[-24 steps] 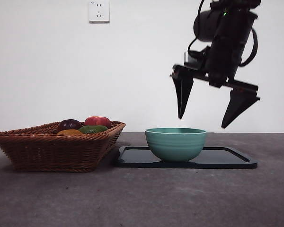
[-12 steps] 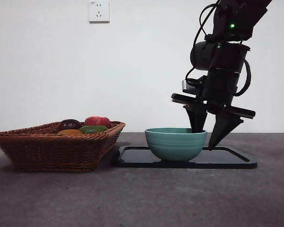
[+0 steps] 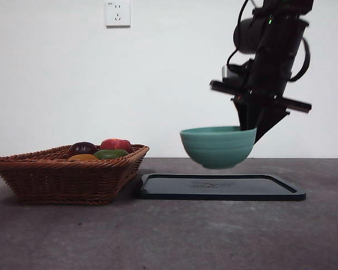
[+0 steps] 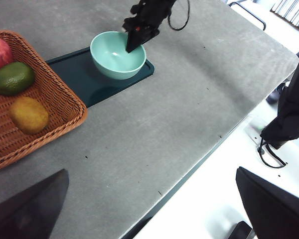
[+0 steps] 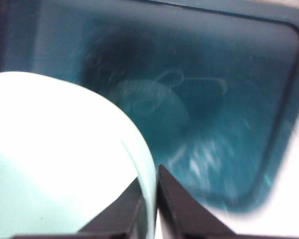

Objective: Pick up the wifruite, put it on the bowl, pick up the plate, put it on desk

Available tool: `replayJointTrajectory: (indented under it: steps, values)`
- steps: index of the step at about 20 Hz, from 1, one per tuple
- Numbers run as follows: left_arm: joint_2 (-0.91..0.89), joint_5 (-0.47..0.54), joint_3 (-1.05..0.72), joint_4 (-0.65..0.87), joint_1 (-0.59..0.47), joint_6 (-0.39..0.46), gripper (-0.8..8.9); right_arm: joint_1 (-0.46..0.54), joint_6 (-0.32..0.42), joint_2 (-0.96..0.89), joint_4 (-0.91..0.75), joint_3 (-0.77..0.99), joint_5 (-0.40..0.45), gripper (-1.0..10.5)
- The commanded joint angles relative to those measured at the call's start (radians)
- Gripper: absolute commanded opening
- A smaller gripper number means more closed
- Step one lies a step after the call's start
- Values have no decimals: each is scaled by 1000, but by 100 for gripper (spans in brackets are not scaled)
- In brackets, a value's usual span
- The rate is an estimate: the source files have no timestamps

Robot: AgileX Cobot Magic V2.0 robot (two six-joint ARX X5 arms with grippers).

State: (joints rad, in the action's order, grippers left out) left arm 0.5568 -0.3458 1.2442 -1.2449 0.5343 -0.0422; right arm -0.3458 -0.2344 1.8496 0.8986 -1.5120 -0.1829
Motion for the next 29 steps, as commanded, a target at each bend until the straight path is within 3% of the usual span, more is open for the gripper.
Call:
replayJointTrajectory:
  steps: [1,6,13,19,29]
  values:
    - [4,-4,11,11,6,8,566,-14,49,-42,51,-13,0,11]
    - [4,-4,11,11,6,8,566,-72,66,-194,97,59,1,11]
    - [4,-4,11,11,6,8,566,-196,63,-374,13,346,-3,11]
    - [4,-4,11,11,6,8,566,-276,2,-380,-153,525,-35,11]
    - [4,-4,11,11,6,8,566,-281,-69,-377,-283,674,-51,12]
